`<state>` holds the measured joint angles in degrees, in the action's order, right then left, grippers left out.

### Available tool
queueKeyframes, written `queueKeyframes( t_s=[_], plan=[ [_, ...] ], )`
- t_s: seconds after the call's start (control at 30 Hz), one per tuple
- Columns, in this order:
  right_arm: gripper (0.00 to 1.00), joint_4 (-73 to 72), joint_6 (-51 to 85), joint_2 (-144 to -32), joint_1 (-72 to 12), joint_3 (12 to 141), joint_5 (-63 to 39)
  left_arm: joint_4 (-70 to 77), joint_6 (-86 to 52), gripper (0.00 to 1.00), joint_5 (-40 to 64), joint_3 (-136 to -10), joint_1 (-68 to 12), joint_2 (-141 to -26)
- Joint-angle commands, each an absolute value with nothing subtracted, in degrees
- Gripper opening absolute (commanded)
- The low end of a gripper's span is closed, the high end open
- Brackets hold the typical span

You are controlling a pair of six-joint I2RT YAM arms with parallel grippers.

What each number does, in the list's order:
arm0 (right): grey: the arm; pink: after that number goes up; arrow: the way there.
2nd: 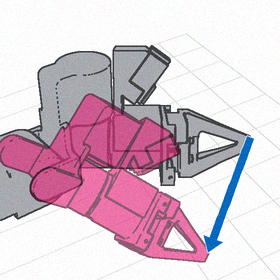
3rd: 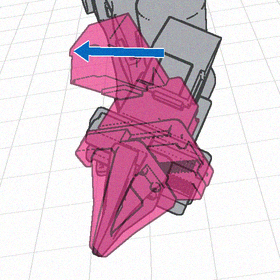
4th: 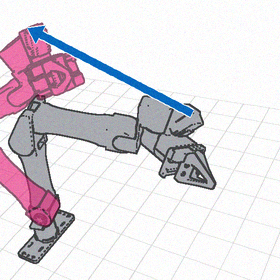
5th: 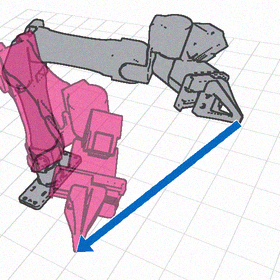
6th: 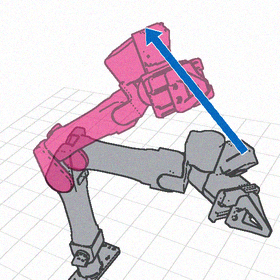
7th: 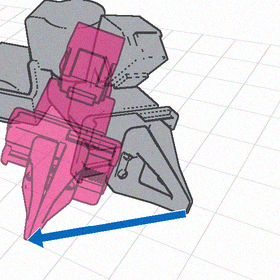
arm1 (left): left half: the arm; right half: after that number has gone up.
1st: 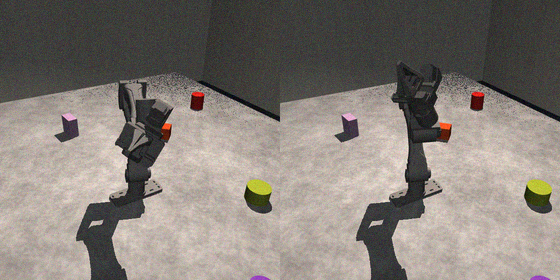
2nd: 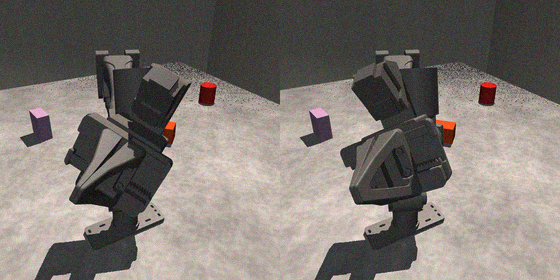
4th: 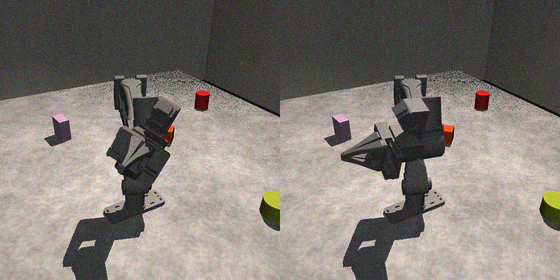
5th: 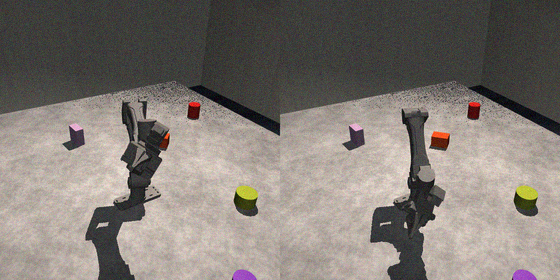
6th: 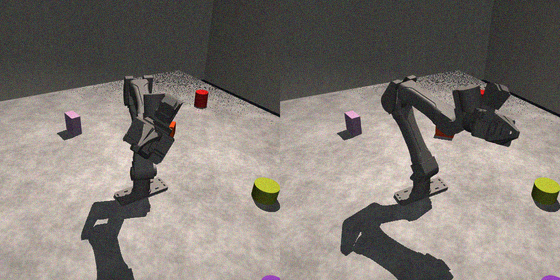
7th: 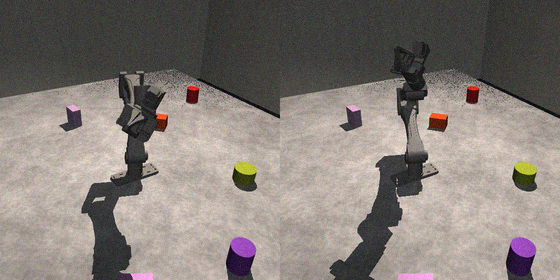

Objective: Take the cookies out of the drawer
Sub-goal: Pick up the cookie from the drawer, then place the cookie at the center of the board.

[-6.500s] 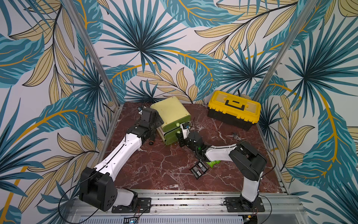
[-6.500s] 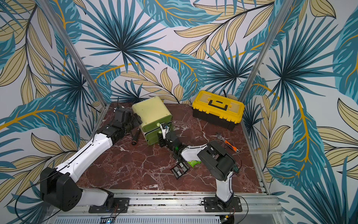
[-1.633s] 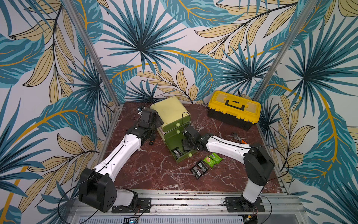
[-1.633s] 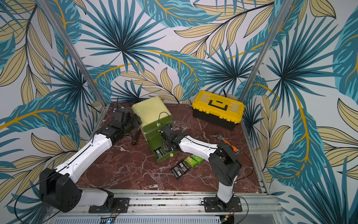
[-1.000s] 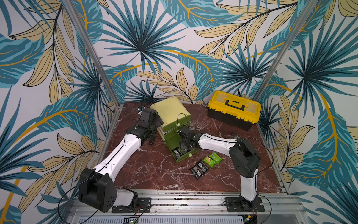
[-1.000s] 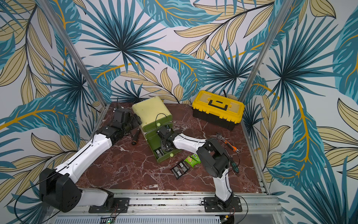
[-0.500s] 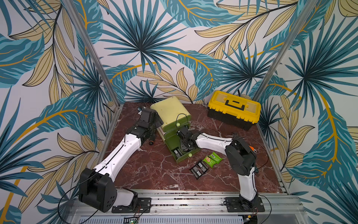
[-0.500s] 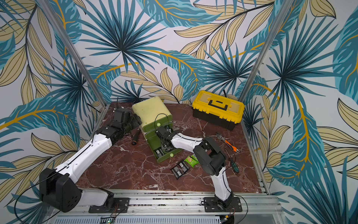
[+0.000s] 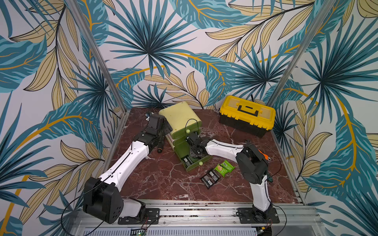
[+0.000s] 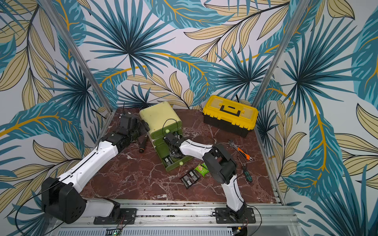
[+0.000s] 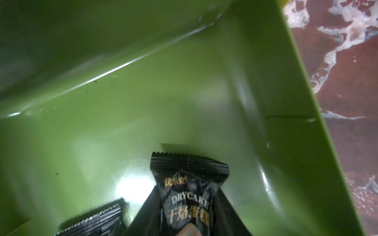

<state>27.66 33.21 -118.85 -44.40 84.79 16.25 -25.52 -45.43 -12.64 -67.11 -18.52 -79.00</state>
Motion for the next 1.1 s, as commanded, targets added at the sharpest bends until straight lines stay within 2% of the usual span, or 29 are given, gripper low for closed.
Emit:
queueKeyframes(
  t_s=[0.0, 0.4, 0.53, 0.9, 1.07],
  plan=[
    [0.41, 27.8, 33.4, -116.0, -44.4, 84.3, 16.5, -27.5, -44.2, 0.80, -11.5, -67.0, -18.2, -78.7],
    [0.41, 21.8, 32.9, -104.2, -44.5, 76.7, 16.8, -27.4, -44.5, 0.80, -11.7, -66.6, -18.2, -78.7],
    [0.40, 18.7, 28.4, -99.3, -45.7, 73.7, 16.7, -27.4, -44.5, 0.80, -11.7, -66.7, -18.3, -78.7],
    [0.38, 10.1, 10.7, -80.3, -58.0, 53.4, 13.7, -26.8, -44.7, 0.80, -11.1, -66.6, -18.2, -79.2],
    [0.38, 9.9, 8.4, -77.0, -61.9, 45.3, 9.8, -26.7, -44.8, 0.80, -10.9, -66.4, -18.2, -79.2]
  ],
)
